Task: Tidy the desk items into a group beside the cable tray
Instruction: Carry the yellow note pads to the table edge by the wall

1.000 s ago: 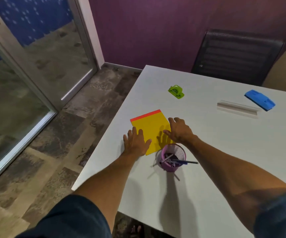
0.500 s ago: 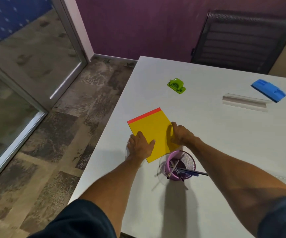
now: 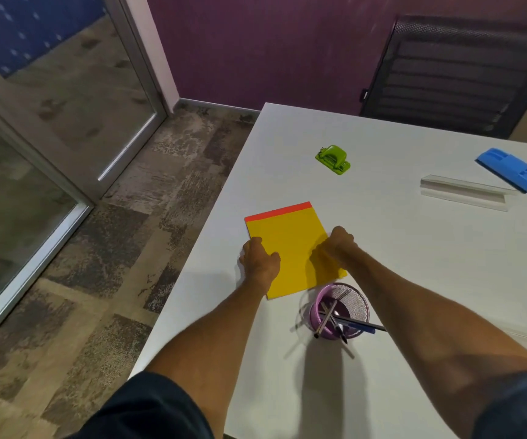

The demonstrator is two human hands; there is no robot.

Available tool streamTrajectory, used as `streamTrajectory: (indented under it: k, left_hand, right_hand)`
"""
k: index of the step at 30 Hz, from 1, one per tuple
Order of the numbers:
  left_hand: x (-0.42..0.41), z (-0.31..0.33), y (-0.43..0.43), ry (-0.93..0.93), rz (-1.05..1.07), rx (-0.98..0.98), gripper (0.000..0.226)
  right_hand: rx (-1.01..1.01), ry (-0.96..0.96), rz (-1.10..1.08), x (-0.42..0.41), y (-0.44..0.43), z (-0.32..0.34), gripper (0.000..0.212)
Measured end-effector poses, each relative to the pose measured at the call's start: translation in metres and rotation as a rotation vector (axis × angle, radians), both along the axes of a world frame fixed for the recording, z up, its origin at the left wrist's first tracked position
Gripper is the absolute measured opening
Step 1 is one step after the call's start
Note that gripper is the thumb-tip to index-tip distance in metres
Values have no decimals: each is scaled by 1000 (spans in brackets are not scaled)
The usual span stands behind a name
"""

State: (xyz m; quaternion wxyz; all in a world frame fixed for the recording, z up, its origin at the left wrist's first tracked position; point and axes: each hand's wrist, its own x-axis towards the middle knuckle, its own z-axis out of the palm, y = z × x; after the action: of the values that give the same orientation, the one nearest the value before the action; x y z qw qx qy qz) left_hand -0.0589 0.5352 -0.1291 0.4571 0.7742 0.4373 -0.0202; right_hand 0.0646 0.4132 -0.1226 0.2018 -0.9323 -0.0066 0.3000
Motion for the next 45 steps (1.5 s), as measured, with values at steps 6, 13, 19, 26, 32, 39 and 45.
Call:
streamTrajectory:
  k: [6, 13, 19, 26, 32, 39, 45]
  left_hand:
    - [-2, 8, 12, -176, 236, -292, 55]
    - [-1, 51, 20, -303, 314, -293, 54]
    - [-12, 103, 7, -270, 315, -243, 60]
    - [-42, 163, -21, -437, 354, -274, 26]
    - [-72, 203, -61, -420, 239, -166, 43]
    - [-108, 232, -124, -385, 84, -144, 45]
    - [-137, 249, -192, -374, -43, -127, 46]
  right_hand:
    - [275, 12, -207, 5, 6, 12, 15]
    - [604, 55, -340, -7, 0, 61, 26]
    - [709, 49, -326, -26, -19, 115, 24]
    - [727, -88, -280, -56, -63, 168, 29]
    - [687, -175, -259, -91, -113, 202, 33]
    - [668, -253, -303, -144, -188, 227, 37]
    - [667, -321, -417, -193, -266, 237, 33]
